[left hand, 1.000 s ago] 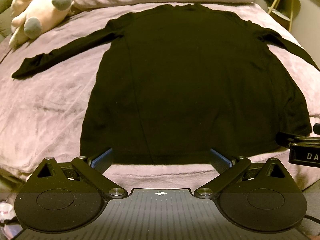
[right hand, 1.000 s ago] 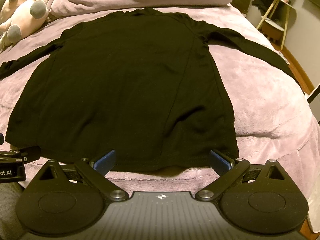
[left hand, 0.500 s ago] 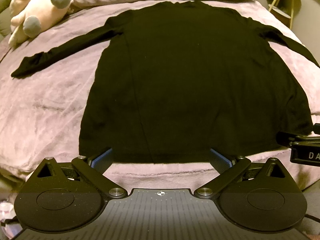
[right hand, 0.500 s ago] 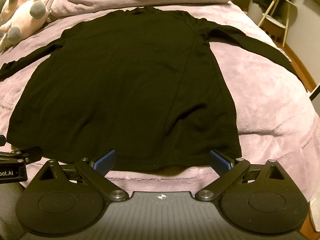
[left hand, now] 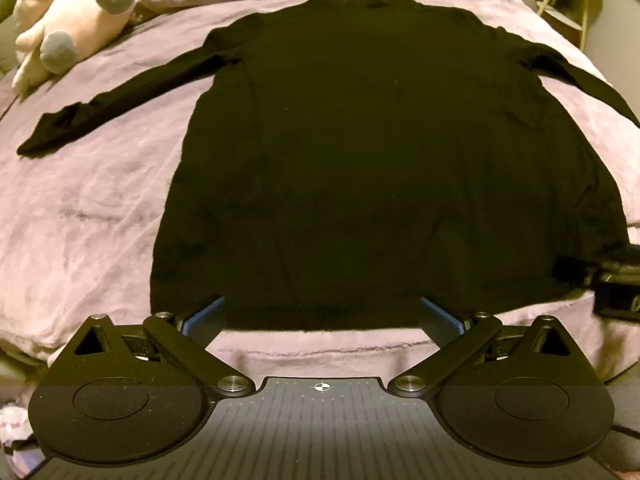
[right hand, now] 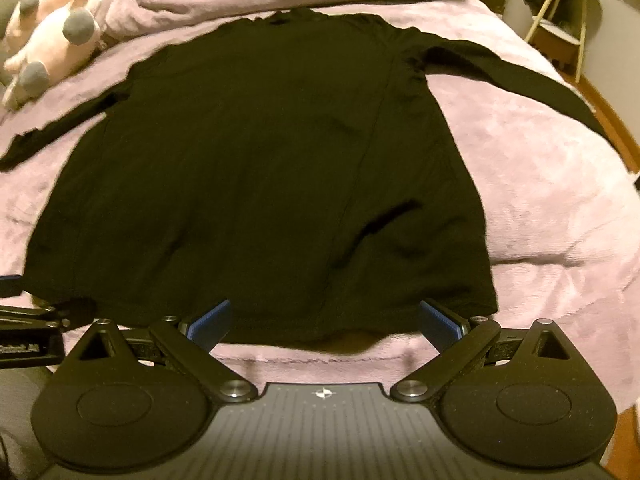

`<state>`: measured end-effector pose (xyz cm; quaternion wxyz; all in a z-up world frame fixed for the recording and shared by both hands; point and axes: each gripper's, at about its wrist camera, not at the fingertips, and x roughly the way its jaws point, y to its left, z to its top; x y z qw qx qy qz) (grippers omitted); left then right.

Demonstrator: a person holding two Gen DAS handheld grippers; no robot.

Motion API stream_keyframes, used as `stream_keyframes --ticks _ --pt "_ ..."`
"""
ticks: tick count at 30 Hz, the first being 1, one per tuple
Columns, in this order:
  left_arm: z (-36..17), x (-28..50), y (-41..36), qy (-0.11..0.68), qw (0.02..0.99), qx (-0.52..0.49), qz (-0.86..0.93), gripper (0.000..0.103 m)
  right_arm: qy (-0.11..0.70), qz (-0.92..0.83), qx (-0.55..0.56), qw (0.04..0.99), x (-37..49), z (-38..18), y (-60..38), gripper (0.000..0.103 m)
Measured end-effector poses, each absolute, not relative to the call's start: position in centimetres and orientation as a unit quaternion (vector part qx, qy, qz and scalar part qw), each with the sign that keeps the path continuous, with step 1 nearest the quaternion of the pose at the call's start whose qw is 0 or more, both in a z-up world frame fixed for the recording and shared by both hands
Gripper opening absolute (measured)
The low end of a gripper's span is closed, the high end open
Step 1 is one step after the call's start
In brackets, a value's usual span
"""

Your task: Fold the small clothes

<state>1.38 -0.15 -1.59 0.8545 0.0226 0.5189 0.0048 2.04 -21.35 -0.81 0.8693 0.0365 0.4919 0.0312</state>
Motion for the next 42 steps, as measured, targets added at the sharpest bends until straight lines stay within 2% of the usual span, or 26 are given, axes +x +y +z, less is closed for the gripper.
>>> stream_keyframes --ticks 7,12,16,19,25,28,30,33,37,42 --pt "-1.4 3.7 0.8 0.506 0.862 0.016 0.027 0.103 0.395 0.026 0.146 0.907 3.7 -1.0 -27.8 0.099" --pt "-2.0 6.5 1.0 0.479 0.875 0.03 0.061 0.103 0.373 -0.061 0.252 0.891 7.5 -1.7 -36.6 0.099" --pt "-2.8 8.5 1.1 0.467 0.881 0.016 0.077 0.103 0.314 -0.115 0.363 0.87 9.6 -3.1 -44.3 0.097" --pt "-3.5 9.5 1.3 0.451 0.888 -0.005 0.094 0.103 0.275 -0.134 0.436 0.846 11.3 -4.4 -49.2 0.078" --pt "-5.3 10.4 1.1 0.461 0.88 0.004 0.114 0.103 0.214 -0.173 0.548 0.79 13.3 -7.9 -55.5 0.049" --pt "-5.5 10.4 0.8 0.458 0.881 0.014 0.117 0.103 0.188 -0.198 0.572 0.773 13.9 -9.2 -57.5 0.04" --pt "-5.7 10.6 0.9 0.457 0.881 0.001 0.124 0.103 0.17 -0.211 0.58 0.768 14.2 -9.9 -58.1 0.04" --pt "-5.8 10.8 1.2 0.458 0.88 -0.015 0.127 0.103 0.151 -0.231 0.592 0.757 14.6 -10.9 -59.7 0.033" --pt "-6.0 10.8 1.8 0.461 0.878 -0.045 0.124 0.103 0.167 -0.257 0.57 0.762 15.5 -11.6 -60.6 0.003" --pt "-6.1 10.7 3.0 0.459 0.878 -0.08 0.106 0.103 0.209 -0.275 0.463 0.816 17.6 -9.0 -59.8 0.004"
